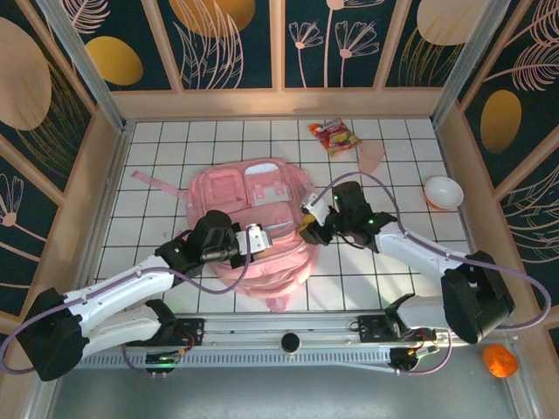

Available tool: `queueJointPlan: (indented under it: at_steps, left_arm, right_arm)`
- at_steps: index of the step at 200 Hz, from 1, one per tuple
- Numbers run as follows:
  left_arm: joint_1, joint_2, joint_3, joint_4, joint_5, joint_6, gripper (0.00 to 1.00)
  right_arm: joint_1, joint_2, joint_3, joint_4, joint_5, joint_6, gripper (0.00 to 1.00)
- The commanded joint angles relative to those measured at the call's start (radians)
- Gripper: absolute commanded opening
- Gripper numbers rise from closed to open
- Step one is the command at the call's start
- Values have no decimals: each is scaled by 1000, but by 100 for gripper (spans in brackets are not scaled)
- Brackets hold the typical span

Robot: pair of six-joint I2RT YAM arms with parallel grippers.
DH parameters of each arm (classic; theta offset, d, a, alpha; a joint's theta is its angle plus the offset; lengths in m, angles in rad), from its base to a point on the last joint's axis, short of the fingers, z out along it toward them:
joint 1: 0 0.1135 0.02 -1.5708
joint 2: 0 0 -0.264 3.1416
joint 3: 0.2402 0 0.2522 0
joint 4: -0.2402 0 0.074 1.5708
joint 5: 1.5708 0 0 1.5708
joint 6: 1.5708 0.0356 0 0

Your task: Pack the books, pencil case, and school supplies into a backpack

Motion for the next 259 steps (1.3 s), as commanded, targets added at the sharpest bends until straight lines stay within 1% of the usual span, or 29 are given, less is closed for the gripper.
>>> queueJointPlan:
  at_steps: [1,15,21,52,57,88,104,118,124,134,139,152,162,170,183,191,200,212,219,232,236,241,259]
  left_arm:
    - [2,-27,10,78,38,23,0]
    - [2,-29,13,69,46,24,0]
    - [2,-31,12,64,52,26,0]
    - [2,-34,18,28,96,43,0]
    - [2,-33,20,21,103,46,0]
    - [3,-36,19,-6,138,53,0]
    - [3,-42,13,-3,126,43,0]
    - [2,-45,8,20,85,0,0]
    - [3,-45,3,40,51,-28,6]
    - [2,-43,-4,74,-12,-80,19]
    - [3,-39,-5,88,-54,-103,24]
    - [2,-15,-1,113,-180,-157,24]
    - [2,20,9,122,-276,-185,20]
    - [2,53,22,123,-319,-196,19]
    - [2,97,31,150,-352,-214,19]
    - [2,114,33,178,-345,-225,23]
    - [3,125,37,207,-324,-238,30]
    - [2,125,47,225,-308,-269,43]
    - [3,122,58,217,-300,-287,49]
    - [2,108,83,186,-294,-344,61]
    - [3,102,91,173,-292,-369,64]
    - [3,93,99,157,-288,-407,66]
    - [3,52,119,109,-261,-540,76]
  right_arm:
    - [7,27,11,34,-17,-17,20]
    - [3,42,21,58,35,3,4]
    - [-2,47,25,69,58,13,0]
    - [-31,67,35,156,112,86,0]
    - [-65,71,39,168,119,98,0]
    - [-124,128,91,178,178,160,0]
    - [-137,153,117,159,216,187,0]
    - [-143,151,118,166,231,209,0]
    - [-144,147,118,168,238,218,0]
    - [-144,138,117,167,255,236,0]
    - [-144,133,116,168,270,248,0]
    - [-144,117,104,169,311,280,0]
    - [-144,97,87,172,344,306,0]
    - [-144,82,72,176,355,321,0]
    - [-144,65,58,160,349,333,0]
    - [-144,55,55,137,342,342,0]
    - [-144,43,54,107,344,357,0]
    - [-144,17,50,72,344,377,0]
    - [-144,-7,49,48,335,386,9]
    - [-143,-59,54,-7,322,410,30]
    - [-142,-79,57,-27,317,415,34]
    - [-141,-103,62,-53,309,420,37]
    - [-136,-193,82,-136,309,458,39]
